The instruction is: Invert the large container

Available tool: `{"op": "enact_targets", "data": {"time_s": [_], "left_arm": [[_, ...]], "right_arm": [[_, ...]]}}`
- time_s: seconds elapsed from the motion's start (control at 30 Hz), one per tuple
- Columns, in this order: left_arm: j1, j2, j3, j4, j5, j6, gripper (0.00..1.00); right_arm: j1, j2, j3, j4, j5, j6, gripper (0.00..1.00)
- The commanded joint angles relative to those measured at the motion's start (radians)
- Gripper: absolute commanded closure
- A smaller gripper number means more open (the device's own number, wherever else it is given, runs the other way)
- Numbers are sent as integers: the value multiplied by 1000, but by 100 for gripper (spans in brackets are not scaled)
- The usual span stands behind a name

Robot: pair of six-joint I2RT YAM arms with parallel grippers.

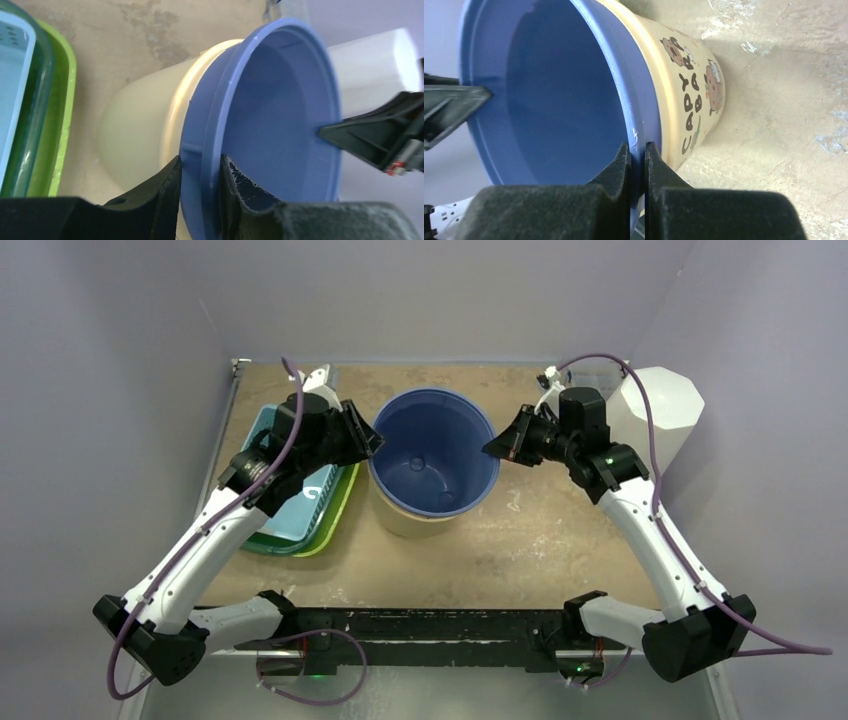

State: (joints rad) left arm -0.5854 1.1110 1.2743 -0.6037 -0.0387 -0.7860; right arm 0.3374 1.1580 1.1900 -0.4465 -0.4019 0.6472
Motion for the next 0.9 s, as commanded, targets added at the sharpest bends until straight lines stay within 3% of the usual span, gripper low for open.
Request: {"op": "enact_targets", "data": {"time_s": [0.0, 0.07, 0.13, 0.27, 0.4, 0.47, 0.57, 0.63, 0.87], "left_arm": [[-48, 80, 20, -134, 113, 61, 70], [-47, 97, 33, -175, 86, 76, 69], [-47, 103, 42, -191, 73, 86, 74], [-48, 87, 44, -153, 102, 86, 100], [-48, 76, 50, -128, 152, 87, 100], [-43, 51, 40, -99, 154, 69, 100], [14, -6, -6, -15, 209, 22, 100], [80, -29, -39, 38, 300, -8, 100], [127, -42, -68, 84, 350, -57, 100]], "right_arm": [[62, -70, 105, 266, -274, 139, 100], [62, -69, 112, 267, -264, 144, 100], [62, -65, 118, 256, -261, 144, 100], [63, -51, 120, 252, -248, 140, 100], [62, -48, 119, 248, -318, 106, 98], [60, -48, 137, 195, -280, 56, 83], [60, -23, 146, 100, -238, 2, 70], [61, -9, 119, 79, -247, 0, 67], [61, -57, -81, 279, -324, 170, 48]]}}
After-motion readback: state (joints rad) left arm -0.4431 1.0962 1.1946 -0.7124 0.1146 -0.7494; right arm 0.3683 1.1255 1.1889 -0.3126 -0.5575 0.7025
